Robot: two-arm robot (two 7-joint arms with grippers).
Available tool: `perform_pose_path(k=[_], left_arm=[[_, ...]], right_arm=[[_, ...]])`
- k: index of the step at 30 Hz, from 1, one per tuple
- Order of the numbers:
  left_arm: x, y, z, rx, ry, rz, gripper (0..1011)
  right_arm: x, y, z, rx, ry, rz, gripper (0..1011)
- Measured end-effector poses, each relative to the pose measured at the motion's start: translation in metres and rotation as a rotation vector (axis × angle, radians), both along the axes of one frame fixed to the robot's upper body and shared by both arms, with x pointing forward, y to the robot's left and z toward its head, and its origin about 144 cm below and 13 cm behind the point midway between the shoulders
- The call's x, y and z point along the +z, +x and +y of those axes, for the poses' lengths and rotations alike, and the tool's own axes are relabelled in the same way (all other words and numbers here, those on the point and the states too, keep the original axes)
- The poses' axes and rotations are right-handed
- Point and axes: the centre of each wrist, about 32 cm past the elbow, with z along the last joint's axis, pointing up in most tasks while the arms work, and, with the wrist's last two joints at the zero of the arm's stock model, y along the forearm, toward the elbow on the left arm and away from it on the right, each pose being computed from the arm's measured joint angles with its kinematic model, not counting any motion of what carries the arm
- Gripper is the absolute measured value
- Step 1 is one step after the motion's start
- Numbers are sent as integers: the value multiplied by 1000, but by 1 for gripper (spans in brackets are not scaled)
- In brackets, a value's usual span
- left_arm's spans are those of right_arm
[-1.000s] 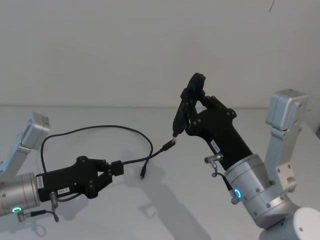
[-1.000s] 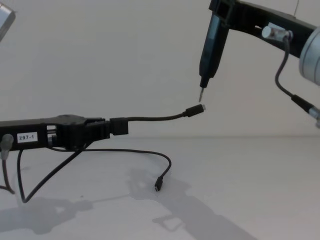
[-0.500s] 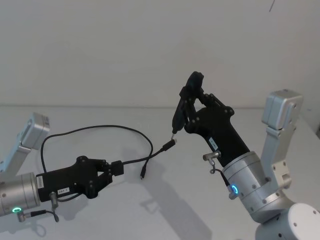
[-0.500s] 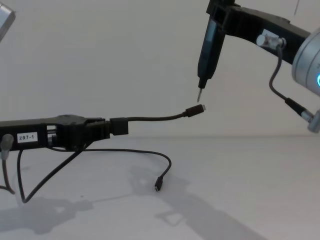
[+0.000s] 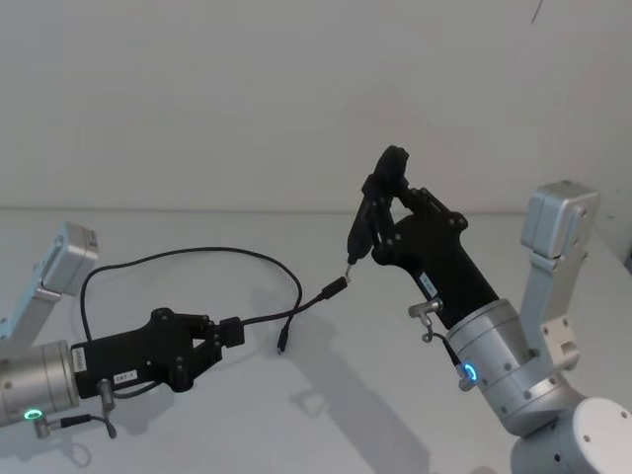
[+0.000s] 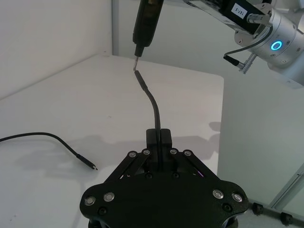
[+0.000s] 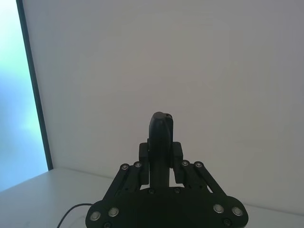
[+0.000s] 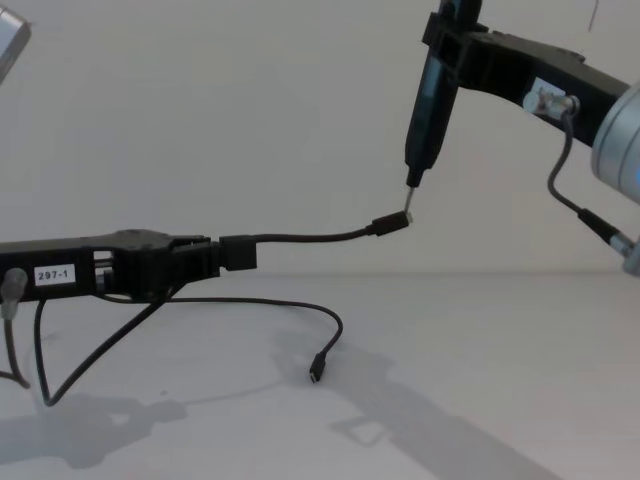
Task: Pick up the data cable with the one hand.
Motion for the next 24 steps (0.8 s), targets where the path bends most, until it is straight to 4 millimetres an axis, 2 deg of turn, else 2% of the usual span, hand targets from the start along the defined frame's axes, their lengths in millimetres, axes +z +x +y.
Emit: perform_pose_path(k=[24], left_arm=[[0,0,0,0,0,0,47]], right_arm=[[-4,3,-13,6,-8,16,279]])
